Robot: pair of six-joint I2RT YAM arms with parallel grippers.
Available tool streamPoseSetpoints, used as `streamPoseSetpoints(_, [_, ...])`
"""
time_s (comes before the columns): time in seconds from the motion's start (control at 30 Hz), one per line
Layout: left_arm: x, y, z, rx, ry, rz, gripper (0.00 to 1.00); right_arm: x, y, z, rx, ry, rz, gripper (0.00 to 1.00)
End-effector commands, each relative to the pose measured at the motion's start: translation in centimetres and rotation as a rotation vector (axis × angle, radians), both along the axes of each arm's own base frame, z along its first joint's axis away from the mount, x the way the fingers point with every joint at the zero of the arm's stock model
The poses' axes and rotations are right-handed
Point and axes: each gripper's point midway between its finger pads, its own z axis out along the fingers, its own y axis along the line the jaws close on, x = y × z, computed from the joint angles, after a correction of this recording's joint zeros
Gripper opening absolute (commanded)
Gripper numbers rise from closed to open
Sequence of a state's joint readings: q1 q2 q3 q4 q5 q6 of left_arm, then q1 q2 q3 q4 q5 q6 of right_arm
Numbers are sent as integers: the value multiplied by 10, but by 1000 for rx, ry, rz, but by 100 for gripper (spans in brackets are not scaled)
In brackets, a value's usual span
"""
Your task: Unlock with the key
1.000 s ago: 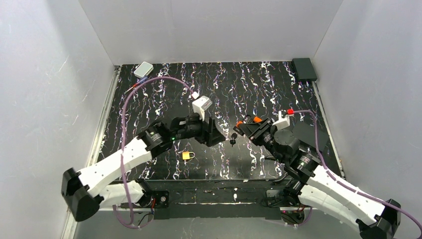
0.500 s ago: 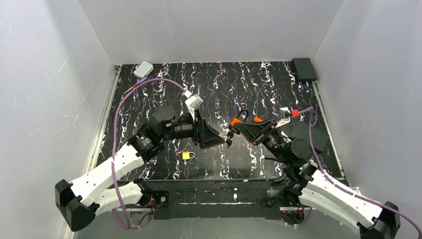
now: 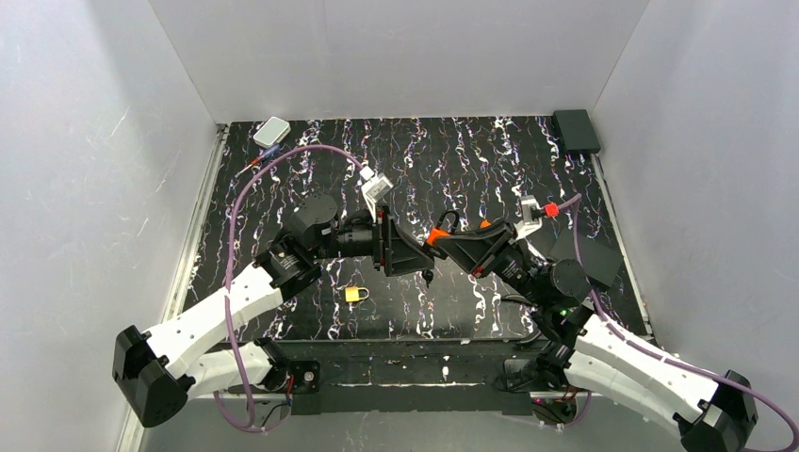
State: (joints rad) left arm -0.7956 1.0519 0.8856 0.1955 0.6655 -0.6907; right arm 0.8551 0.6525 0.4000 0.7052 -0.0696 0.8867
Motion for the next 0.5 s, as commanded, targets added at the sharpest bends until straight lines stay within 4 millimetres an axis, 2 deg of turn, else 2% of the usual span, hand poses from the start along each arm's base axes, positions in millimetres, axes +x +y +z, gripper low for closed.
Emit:
streamPoseSetpoints(0.0, [0,-5,28,-69,-35,-31,55,-18,-10,65,155,-141,38,1])
streamPoseSetpoints(0.33, [1,-9,32,-91,-24,-41,43,-19,-2,64,156,-146,78,1])
streamPoseSetpoints(0.4, [1,-10,30,-90,-19,-47,37,-19,-2,63,161,-147,78,1])
streamPoseSetpoints(0.47, [1,-12,29,-88,-10,-52,27,-19,-2,63,166,-147,80,1])
